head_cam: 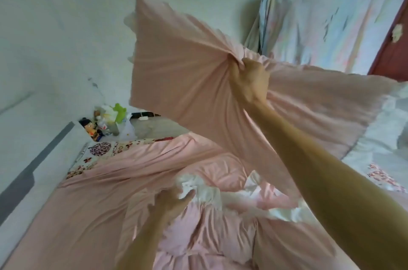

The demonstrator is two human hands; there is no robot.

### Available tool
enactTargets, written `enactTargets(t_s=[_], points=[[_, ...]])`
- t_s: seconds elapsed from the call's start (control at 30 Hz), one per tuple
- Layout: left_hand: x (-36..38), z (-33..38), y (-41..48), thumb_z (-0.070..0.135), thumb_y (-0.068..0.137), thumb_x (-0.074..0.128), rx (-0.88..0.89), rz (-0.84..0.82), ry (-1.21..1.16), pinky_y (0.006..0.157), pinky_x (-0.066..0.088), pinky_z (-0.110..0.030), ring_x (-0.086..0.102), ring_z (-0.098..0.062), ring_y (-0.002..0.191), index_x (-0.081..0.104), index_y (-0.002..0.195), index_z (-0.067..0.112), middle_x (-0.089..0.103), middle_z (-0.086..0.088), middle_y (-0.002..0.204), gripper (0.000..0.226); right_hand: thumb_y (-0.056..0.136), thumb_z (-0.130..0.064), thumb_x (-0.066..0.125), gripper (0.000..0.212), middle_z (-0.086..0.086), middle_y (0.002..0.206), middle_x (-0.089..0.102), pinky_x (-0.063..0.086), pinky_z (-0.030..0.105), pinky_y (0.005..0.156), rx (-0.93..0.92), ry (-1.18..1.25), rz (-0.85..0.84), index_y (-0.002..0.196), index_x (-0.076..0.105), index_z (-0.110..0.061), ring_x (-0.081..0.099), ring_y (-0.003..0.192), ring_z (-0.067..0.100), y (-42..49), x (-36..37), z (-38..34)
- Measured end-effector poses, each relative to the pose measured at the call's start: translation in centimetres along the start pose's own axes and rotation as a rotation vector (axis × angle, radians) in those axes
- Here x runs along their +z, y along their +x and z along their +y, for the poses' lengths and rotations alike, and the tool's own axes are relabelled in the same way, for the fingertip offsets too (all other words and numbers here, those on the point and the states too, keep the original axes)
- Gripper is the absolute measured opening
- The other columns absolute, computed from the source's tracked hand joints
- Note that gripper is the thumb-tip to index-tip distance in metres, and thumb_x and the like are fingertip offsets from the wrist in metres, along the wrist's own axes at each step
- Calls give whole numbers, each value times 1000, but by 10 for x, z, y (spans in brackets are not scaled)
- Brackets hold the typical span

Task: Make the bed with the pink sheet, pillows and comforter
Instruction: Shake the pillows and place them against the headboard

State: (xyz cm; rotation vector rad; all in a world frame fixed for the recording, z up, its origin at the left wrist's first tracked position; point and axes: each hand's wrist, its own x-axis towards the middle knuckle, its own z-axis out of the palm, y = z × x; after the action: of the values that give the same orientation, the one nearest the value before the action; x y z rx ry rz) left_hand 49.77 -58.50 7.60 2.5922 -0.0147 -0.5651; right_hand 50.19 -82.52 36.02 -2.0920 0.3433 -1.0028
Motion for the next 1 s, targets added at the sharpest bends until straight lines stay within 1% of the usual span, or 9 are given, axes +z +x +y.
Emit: enactTargets(t_s=[0.13, 0.23, 0.3, 0.37, 0.47, 0.53, 0.63, 0.77, 1.0], points=[[-55, 32, -51, 86, 71, 34, 198, 132, -390, 111, 30, -33, 43, -29, 132, 21, 153, 24, 43, -2, 144, 104, 95, -39, 49, 49, 4, 58, 45, 31, 34, 59, 143, 234, -112, 61, 50, -5, 42, 61, 19, -47, -30, -47], [-91, 17, -116, 81, 68, 57, 29, 340, -947, 105, 37, -36, 48, -19, 116, 31, 131, 14, 46, 3, 129, 95, 91, -41, 58, 49, 3, 70, 49, 37, 29, 58, 354, 500, -243, 81, 64, 7, 44, 68, 15, -106, -33, -59], [-107, -23, -156, 70, 78, 60, -81, 506, -1054, 99, 36, -32, 49, -19, 112, 26, 127, 16, 46, -2, 126, 80, 91, -40, 63, 38, 0, 76, 56, 43, 25, 57, 442, 622, -396, 81, 66, -4, 52, 67, 12, -155, -29, -74], [-110, -79, -195, 71, 80, 57, -192, 550, -1100, 99, 35, -33, 50, -22, 113, 18, 139, 17, 46, -1, 126, 89, 91, -41, 65, 27, -2, 80, 62, 48, 20, 53, 516, 714, -502, 83, 64, -15, 58, 66, 9, -204, -18, -90], [-97, -165, -239, 93, 61, 47, -407, 452, -1063, 105, 40, -42, 51, -31, 120, 32, 147, 11, 50, -6, 136, 120, 90, -44, 64, 36, 4, 92, 68, 54, 28, 60, 647, 740, -603, 101, 65, -10, 66, 76, 16, -273, 17, -99], [-83, -214, -259, 96, 55, 47, -534, 537, -1020, 104, 43, -46, 52, -35, 120, 39, 144, 8, 52, -12, 137, 125, 91, -47, 63, 42, 5, 97, 68, 54, 31, 63, 712, 695, -688, 109, 64, -9, 65, 81, 19, -321, 43, -102], [-72, -283, -292, 78, 75, 53, -657, 645, -914, 105, 42, -46, 48, -36, 125, 33, 147, 9, 47, -15, 143, 102, 95, -43, 58, 43, 3, 90, 64, 52, 24, 58, 779, 618, -809, 113, 60, -4, 62, 77, 18, -398, 82, -101], [-84, -384, -319, 64, 88, 48, -747, 662, -665, 104, 38, -45, 44, -35, 131, 26, 150, 14, 42, -14, 148, 83, 95, -45, 57, 49, 8, 110, 67, 55, 44, 90, 895, 520, -969, 123, 57, -5, 65, 99, 28, -494, 133, -107], [-152, -526, -262, 60, 93, 39, -664, 573, -414, 95, 41, -41, 50, -34, 124, 32, 146, 18, 50, -12, 140, 68, 97, -40, 54, 42, 7, 98, 67, 53, 37, 80, 968, 389, -881, 110, 62, 0, 63, 86, 20, -587, 247, -146]])
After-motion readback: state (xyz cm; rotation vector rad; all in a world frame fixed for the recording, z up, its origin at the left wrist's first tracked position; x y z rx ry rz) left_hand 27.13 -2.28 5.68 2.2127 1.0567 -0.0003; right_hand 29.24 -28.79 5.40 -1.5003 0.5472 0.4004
